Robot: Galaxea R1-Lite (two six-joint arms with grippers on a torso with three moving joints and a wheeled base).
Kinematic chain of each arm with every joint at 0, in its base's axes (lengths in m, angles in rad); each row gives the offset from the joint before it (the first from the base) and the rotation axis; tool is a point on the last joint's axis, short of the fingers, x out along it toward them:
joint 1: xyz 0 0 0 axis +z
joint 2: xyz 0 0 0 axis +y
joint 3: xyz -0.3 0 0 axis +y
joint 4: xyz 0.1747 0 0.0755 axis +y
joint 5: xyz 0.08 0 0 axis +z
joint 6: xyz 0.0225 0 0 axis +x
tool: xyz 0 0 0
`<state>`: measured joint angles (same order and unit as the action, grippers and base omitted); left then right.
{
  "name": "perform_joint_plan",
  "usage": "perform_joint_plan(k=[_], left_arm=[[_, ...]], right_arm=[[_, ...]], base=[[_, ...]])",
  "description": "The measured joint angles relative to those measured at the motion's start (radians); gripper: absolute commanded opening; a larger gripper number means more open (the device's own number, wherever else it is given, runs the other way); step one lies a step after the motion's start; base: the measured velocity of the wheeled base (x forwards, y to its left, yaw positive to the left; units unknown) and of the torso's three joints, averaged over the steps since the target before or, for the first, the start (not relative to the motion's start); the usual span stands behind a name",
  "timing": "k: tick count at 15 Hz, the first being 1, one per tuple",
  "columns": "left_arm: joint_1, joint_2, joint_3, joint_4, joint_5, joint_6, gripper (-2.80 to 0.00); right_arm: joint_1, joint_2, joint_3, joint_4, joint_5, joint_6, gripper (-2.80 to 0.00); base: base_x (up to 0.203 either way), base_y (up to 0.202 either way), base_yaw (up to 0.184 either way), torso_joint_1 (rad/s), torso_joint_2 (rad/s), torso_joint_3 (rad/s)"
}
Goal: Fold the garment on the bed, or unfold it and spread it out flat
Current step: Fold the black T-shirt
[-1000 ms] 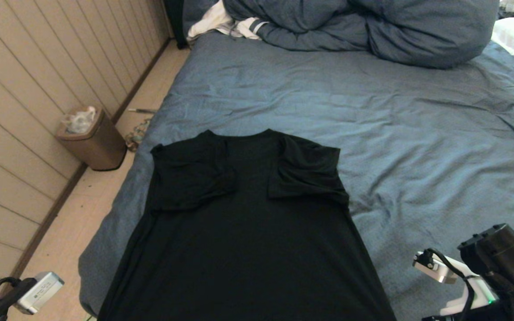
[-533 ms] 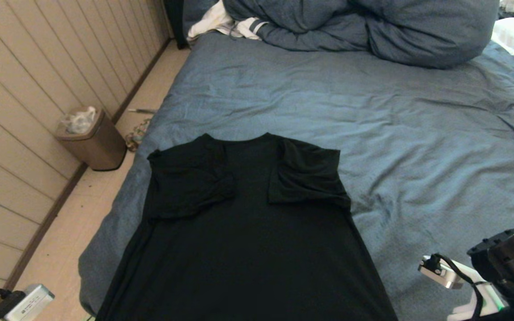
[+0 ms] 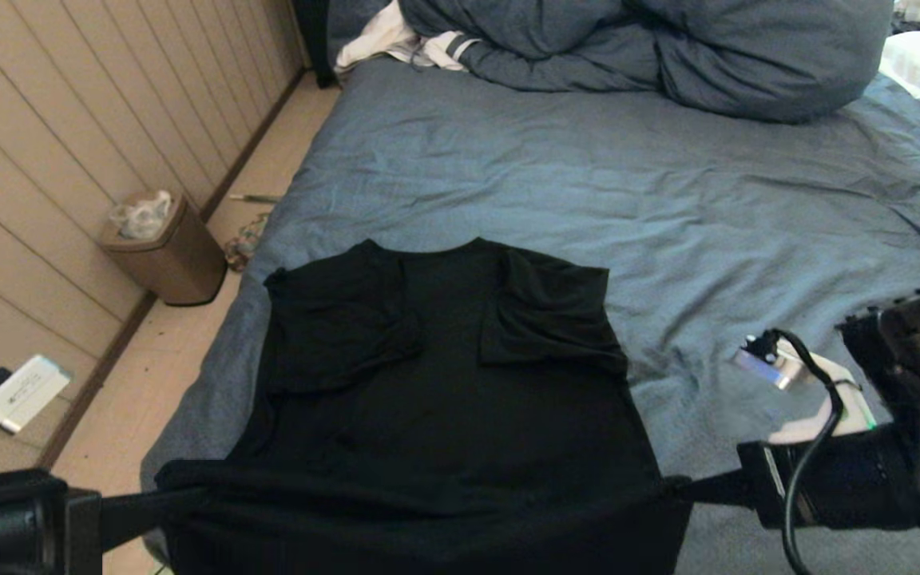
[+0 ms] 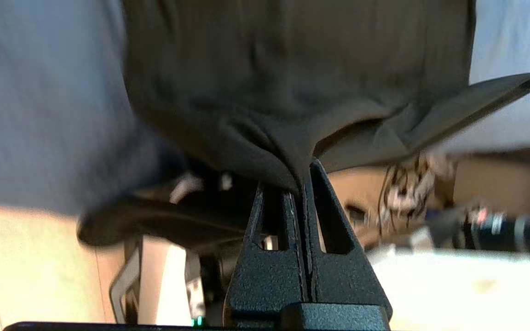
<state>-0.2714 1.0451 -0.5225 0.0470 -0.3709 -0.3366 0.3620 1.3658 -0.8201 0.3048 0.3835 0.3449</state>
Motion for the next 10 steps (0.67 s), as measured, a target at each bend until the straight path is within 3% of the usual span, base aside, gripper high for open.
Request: perform_joint_plan(k=[6,10], left_arm=[[0.085,0.286,-0.272,-0.052,-0.009,0.002,-2.8],[0.139,0.471,-0.408,-0.098,-0.014,0.001,-2.8]], right_arm=[[-0.088,0.237,-0.352,0.003,0.0,-0.011,-2.8],[-0.102,0.401,-0.526,0.007,-0.001,-0.01,-2.8]], base=[[0.0,0.0,0.0,0.0,0.0,0.0],[0.0,0.0,0.0,0.0,0.0,0.0]])
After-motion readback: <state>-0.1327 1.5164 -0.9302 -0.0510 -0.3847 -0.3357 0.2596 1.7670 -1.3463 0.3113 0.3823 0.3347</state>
